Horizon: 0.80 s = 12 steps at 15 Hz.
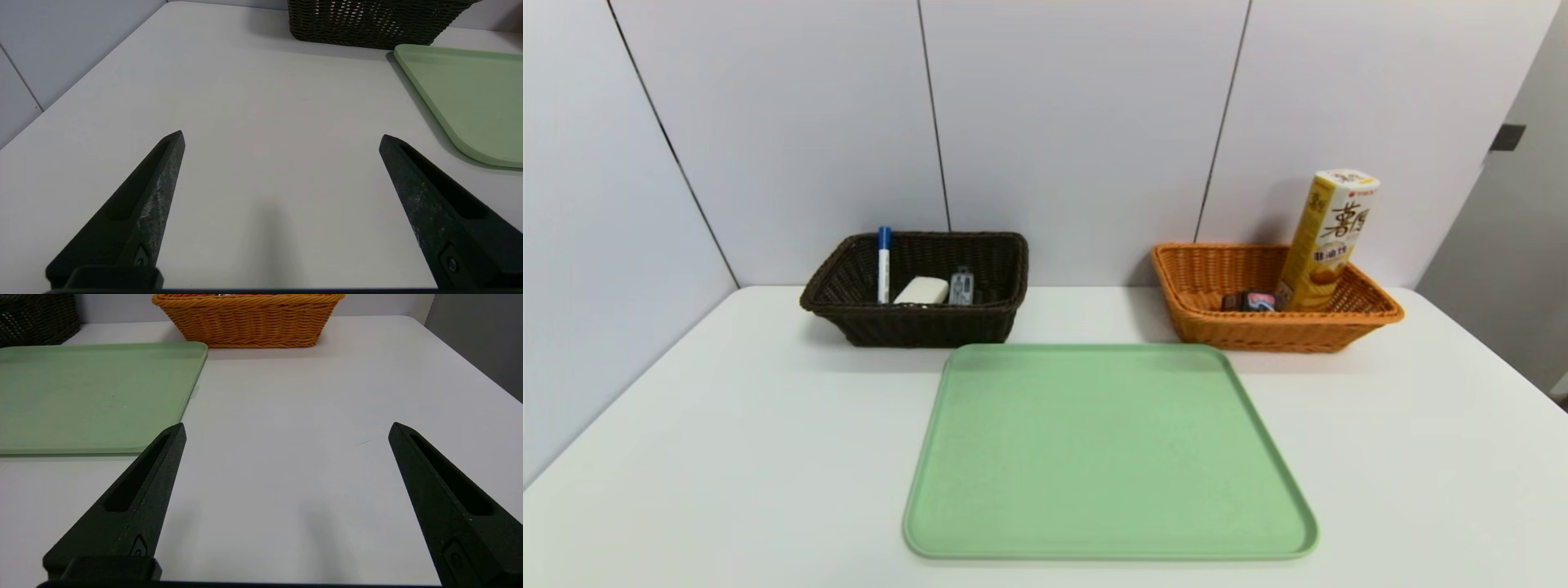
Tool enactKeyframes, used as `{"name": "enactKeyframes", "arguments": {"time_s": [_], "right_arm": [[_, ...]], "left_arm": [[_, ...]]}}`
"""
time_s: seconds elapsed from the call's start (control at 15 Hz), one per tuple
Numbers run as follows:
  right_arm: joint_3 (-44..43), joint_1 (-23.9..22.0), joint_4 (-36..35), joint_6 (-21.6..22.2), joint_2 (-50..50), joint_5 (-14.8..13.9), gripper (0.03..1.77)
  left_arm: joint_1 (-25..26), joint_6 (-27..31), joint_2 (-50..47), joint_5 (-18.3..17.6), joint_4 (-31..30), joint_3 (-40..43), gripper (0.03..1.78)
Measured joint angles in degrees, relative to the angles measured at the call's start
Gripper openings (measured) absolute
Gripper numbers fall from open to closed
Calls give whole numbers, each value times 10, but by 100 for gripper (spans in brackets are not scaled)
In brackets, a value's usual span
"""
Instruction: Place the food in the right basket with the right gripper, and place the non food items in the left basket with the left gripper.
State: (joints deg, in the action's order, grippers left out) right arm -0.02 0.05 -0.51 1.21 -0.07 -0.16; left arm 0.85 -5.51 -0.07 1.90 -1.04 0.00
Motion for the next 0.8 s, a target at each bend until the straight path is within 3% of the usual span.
{"name": "enactKeyframes", "arguments": {"time_s": [0.8], "right_arm": [[0,0,0,0,0,0,171]], "left_arm": [[0,0,0,0,0,0,169]]}}
